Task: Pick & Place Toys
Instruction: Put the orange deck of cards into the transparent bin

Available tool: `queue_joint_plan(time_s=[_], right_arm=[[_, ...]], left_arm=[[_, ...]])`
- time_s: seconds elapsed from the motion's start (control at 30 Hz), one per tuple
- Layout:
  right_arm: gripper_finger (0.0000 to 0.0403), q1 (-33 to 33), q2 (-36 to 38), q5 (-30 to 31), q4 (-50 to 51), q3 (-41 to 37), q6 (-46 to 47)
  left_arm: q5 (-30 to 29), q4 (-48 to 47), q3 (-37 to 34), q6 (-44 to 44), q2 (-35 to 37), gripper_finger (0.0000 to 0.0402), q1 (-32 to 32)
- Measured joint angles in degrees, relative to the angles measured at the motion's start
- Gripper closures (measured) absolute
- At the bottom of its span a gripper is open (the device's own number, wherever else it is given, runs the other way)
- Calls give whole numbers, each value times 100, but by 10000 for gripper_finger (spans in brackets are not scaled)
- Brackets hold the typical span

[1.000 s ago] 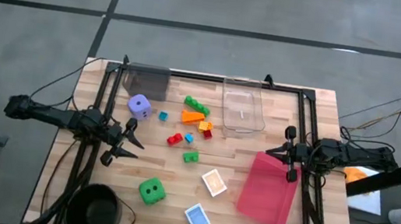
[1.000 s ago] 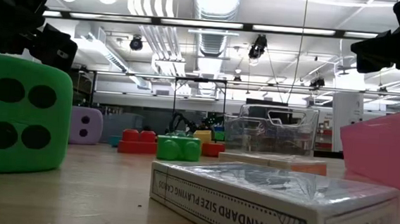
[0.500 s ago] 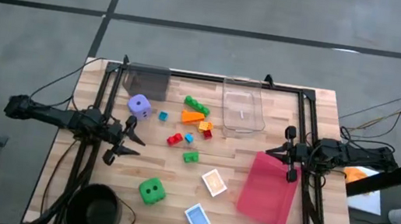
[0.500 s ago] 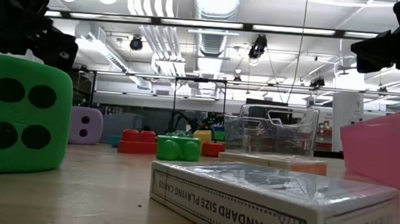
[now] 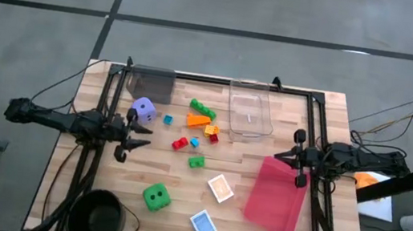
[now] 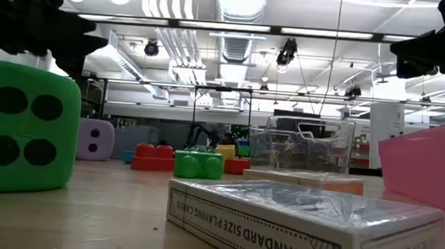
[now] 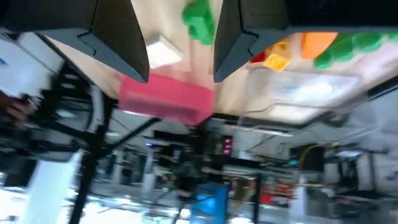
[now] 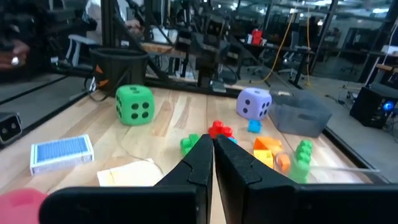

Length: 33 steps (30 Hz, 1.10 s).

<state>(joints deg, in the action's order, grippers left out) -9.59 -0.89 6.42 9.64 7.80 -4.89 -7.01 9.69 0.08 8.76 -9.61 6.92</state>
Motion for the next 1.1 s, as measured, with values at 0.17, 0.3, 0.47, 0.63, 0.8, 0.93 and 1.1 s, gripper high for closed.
queue_joint_plan(time_s=[0.17,0.3,0.47,0.63,0.8,0.93,1.1], right_arm=[[385,-1,-2,0,-391,1,55],[385,-1,-20,0,-1205,0,59],[385,-1,-48,-1,-1832,1,98],[385,-1,-46,-7,-2113,0,170],[385,-4,-50,-188,-2143,0,270],[385,-1,-100,-206,-2165,-5,251],[385,-1,-239,-181,-2150,-7,234]], left_arm=[[-77,-87,0,31,-4,220,2],[-434,-80,0,34,-4,220,0],[-460,-225,0,94,-4,220,0],[-458,-423,0,510,-4,220,2],[-458,-505,0,571,-4,220,2],[-458,-522,0,633,-2,220,2],[-458,-530,0,631,-2,220,2]])
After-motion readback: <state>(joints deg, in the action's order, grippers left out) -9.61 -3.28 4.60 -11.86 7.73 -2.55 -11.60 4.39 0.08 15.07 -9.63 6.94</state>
